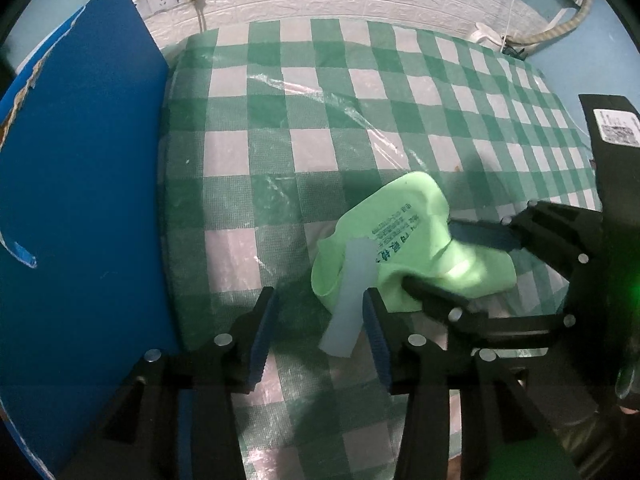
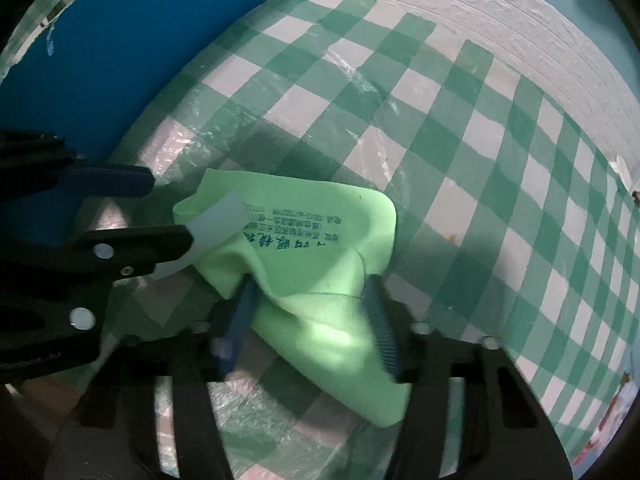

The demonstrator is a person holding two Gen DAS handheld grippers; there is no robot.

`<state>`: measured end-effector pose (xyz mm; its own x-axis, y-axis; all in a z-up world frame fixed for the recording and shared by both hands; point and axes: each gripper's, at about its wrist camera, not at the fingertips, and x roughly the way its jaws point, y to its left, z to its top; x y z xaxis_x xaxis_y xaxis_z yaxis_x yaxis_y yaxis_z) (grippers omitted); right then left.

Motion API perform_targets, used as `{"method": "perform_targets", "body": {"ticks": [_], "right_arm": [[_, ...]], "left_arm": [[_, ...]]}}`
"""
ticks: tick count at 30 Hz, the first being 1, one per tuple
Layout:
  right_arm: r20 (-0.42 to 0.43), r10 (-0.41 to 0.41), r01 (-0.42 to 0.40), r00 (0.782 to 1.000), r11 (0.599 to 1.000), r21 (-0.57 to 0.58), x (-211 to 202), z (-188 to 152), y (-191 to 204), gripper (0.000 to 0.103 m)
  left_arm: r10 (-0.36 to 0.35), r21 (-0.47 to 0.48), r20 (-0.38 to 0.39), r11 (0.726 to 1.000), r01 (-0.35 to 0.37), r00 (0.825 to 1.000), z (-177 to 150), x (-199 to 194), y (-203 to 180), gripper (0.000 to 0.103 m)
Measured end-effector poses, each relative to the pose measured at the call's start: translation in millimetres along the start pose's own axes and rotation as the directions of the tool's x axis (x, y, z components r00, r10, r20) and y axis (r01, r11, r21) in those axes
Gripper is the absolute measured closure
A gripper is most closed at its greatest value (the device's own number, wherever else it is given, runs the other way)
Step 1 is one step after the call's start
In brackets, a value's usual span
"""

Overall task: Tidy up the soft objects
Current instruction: 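Grasp white tube with left tool while right tool grasps the light green cloth, then lift cloth with right tool while left tool carries white tube over the box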

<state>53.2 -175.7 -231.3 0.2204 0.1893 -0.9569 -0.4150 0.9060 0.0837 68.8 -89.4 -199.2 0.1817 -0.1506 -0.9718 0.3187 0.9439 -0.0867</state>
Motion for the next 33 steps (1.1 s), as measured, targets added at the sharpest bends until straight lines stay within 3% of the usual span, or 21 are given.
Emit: {"method": "perform_targets", "body": {"ticks": [1, 4, 10, 12, 16, 24, 33], "right_arm": [[-0.001, 0.009, -0.009, 1.000, 1.000, -0.003, 0, 2, -3, 0.080], [-0.006, 0.011, -0.011, 1.000, 1.000, -0.023, -4, -3, -7, 0.092], [-0.016, -0.002, 0.002, 1.000, 1.000, -0.011, -10, -6, -3, 0.093], [-0.015, -0.011, 0.011, 1.000, 1.000, 0.021, -11, 1, -14, 0.093], [0.002, -0.027, 0.027, 1.000, 0.997, 0.074, -17, 4, -30, 0.093], [-0.008, -0.043, 0.044, 0.999, 0.981, 0.190, -21, -6, -58, 0.093], [0.007, -0.013, 0.011, 1.000, 0.974, 0.228, -18, -10, -77, 0.093]], "left_arm": [[0.003, 0.002, 0.002, 1.000, -0.003, 1.000, 1, 0, -1, 0.057], [-0.001, 0.004, 0.007, 1.000, 0.001, 1.000, 3, -3, -3, 0.055], [0.006, 0.010, 0.010, 1.000, -0.007, 1.000, 5, -3, -8, 0.050], [0.011, 0.013, 0.006, 1.000, -0.011, 1.000, 4, -2, -7, 0.043], [0.013, 0.019, 0.000, 1.000, -0.013, 1.000, 2, 1, -7, 0.042], [0.010, 0.048, 0.024, 0.999, -0.011, 1.000, 9, 8, -35, 0.026], [0.007, 0.169, 0.049, 0.985, -0.016, 0.999, 25, 25, -78, 0.025]]}}
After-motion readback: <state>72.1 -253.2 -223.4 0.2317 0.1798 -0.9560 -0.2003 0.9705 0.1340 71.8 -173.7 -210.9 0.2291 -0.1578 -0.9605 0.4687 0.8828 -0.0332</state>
